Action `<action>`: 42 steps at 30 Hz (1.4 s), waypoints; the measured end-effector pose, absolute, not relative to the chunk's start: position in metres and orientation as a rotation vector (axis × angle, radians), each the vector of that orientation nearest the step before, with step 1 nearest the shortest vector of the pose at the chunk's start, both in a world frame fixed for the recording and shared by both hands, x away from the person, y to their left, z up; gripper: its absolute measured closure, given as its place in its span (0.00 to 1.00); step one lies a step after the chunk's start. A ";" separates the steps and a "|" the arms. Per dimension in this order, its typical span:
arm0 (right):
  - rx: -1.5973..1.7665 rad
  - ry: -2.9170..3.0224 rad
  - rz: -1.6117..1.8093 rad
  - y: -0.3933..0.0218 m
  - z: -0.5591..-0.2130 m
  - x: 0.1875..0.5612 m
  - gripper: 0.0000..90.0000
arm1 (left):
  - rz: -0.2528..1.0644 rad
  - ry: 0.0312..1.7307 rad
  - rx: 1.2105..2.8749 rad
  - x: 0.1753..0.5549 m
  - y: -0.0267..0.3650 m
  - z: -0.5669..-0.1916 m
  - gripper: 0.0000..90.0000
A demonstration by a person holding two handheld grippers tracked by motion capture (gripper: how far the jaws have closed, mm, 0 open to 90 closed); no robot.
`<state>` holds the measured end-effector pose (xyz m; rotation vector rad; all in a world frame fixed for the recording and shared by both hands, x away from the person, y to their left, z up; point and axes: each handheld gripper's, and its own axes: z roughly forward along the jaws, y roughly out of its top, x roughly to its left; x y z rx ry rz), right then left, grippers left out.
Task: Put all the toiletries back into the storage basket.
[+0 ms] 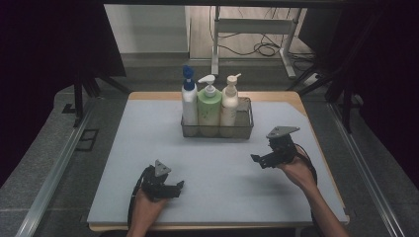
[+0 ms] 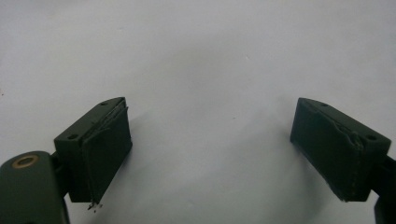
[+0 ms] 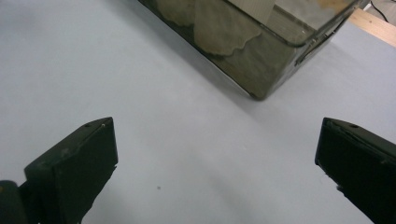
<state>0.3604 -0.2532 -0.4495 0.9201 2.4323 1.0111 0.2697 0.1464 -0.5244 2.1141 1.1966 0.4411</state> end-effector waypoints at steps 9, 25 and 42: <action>0.941 2.421 1.016 -0.275 -0.461 0.342 0.00 | 0.443 1.195 2.117 0.270 0.146 -0.524 0.13; 1.013 2.448 0.962 -0.299 -0.498 0.317 0.00 | 0.448 1.193 2.116 0.269 0.146 -0.524 0.14; 1.052 2.458 0.980 -0.304 -0.522 0.308 0.00 | 0.449 1.192 2.117 0.269 0.146 -0.524 0.14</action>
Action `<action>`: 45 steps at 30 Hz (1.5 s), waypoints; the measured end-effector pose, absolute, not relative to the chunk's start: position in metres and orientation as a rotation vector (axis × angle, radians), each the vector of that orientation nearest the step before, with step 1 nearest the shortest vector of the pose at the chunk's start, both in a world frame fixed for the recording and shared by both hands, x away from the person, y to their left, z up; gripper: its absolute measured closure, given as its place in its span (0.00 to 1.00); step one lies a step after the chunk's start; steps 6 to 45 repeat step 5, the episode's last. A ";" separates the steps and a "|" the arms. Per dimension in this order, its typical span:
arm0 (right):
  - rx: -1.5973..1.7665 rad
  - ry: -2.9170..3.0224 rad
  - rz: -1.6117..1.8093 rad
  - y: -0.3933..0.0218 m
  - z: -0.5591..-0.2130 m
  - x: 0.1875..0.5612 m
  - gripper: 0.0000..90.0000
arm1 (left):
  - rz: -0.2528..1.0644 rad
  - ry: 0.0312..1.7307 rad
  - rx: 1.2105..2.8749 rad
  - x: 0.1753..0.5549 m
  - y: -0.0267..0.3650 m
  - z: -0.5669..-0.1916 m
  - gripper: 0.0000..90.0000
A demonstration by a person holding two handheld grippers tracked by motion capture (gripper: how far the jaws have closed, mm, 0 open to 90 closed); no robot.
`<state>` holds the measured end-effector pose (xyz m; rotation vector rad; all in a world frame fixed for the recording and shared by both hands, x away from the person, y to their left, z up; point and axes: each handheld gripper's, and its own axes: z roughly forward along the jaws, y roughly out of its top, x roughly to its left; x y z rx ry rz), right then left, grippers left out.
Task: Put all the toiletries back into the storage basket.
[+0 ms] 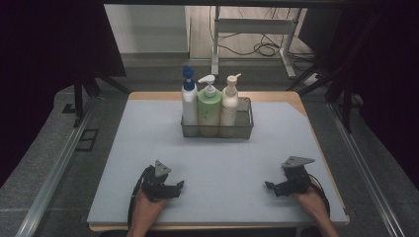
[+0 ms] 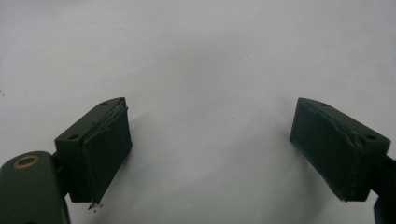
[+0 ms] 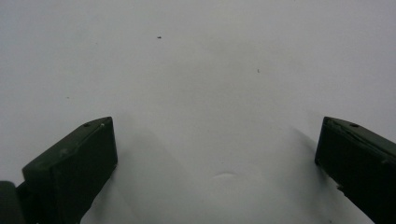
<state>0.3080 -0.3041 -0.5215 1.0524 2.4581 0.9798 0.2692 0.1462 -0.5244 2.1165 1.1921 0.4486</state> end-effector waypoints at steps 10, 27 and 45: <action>1.050 2.452 0.984 -0.304 -0.522 0.308 0.00 | 0.443 1.194 2.117 0.269 0.146 -0.524 0.14; 1.050 2.452 0.984 -0.304 -0.522 0.308 0.00 | 0.443 1.194 2.117 0.269 0.146 -0.524 0.14; 1.050 2.452 0.984 -0.304 -0.522 0.308 0.00 | 0.443 1.194 2.117 0.269 0.146 -0.524 0.14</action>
